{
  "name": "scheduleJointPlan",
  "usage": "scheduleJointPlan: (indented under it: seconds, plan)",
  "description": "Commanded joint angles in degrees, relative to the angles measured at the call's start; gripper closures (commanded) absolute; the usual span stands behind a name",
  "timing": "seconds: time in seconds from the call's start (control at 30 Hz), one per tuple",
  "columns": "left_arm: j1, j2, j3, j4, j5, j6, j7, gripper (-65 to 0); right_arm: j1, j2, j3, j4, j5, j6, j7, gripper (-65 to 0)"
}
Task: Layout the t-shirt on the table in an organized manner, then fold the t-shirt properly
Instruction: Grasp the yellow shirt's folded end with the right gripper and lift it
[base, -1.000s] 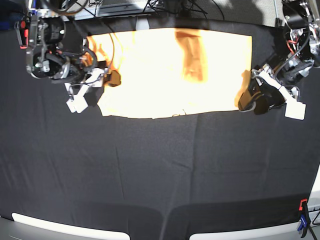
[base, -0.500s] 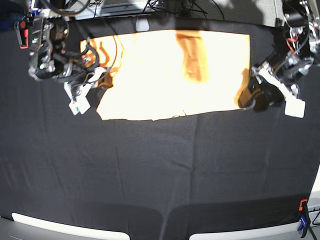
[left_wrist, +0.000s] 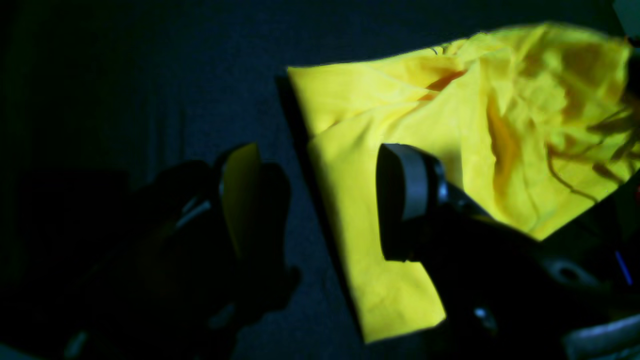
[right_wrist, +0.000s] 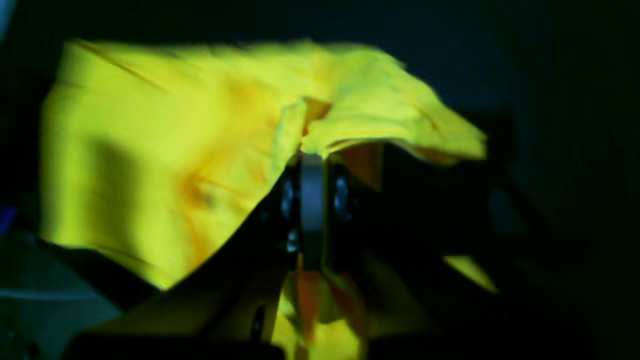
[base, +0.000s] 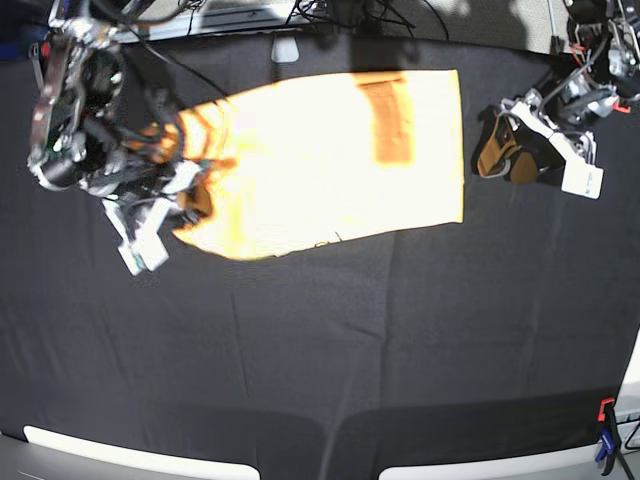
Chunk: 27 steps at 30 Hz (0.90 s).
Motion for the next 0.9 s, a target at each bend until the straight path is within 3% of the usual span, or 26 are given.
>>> scheduleJointPlan:
  seconds: [0.0,0.13,0.23,0.4,0.53,0.67,0.8,0.87]
  plan:
    - [0.39,-0.50,-0.11,1.09,-1.33,-0.50,-1.20,-34.0,0.17,-1.11,-1.09,3.10,1.62,-0.26,1.05,0.0]
    - [1.16,-0.50,-0.11,1.09,-1.33,-0.50,-1.18,-34.0,-1.33,-8.11,-8.46,6.93,0.55,-0.57,1.05,0.0]
    - [1.38,-0.50,-0.11,1.09,-1.31,-0.50,-1.16,-34.0,-1.36,-13.18,-14.99,6.91,-4.39,-1.14,1.44,0.0]
    - [1.38,-0.52,-0.11,1.09,-1.31,-0.50,-1.16,-34.0,-1.36,-19.80,-25.31,6.60,-15.34,-5.73,4.39,0.0]
    - [1.38,-0.52,-0.13,1.09,-1.29,-0.50,-0.50,-34.0,-1.38,-21.81,-31.47,6.54,-19.32,-7.06,7.04,0.0]
    - [1.38,-0.52,-1.18,1.09,-1.31,-0.50,0.13,-34.0,-1.38,-22.30,-34.97,6.43,-19.08,-7.06,8.76,0.0]
    - [1.36,-0.52,-5.88,1.09,-1.33,-0.50,0.11,-34.0,-1.36,-22.30,-37.66,6.03,-15.96,-7.08,13.00,-17.9]
    - [1.36,-0.52,-9.29,1.09,-1.36,-0.52,0.11,-34.0,-1.33,-22.30,-38.77,5.51,-12.57,-6.95,14.64,-20.4]
